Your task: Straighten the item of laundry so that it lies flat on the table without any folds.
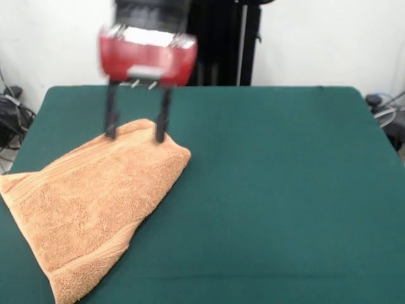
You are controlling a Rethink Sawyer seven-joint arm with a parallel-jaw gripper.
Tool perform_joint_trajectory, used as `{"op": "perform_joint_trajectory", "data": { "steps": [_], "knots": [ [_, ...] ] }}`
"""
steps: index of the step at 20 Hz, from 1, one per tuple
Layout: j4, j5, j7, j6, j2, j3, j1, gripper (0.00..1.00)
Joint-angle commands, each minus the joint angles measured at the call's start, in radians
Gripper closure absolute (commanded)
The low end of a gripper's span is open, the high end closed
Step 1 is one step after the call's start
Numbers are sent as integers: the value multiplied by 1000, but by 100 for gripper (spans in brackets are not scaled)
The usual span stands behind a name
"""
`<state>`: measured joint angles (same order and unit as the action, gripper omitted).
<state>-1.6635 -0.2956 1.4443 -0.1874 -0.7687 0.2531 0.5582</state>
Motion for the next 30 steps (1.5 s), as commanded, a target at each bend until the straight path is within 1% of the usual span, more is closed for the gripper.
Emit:
{"op": "perform_joint_trajectory", "data": {
  "steps": [1, 9, 14, 17, 23, 30],
  "knots": [
    [-159, -4, 121, 6, 162, 105, 68, 0],
    [-147, -20, 90, 0, 186, 119, 94, 0],
    [-117, -27, 64, -21, 202, 120, 94, 0],
    [-86, -34, 39, -28, 237, 128, 103, 0],
    [-3, -45, -15, -59, 343, 151, 137, 0],
    [31, -34, 25, -56, 377, 121, 96, 0]
  ]
}}
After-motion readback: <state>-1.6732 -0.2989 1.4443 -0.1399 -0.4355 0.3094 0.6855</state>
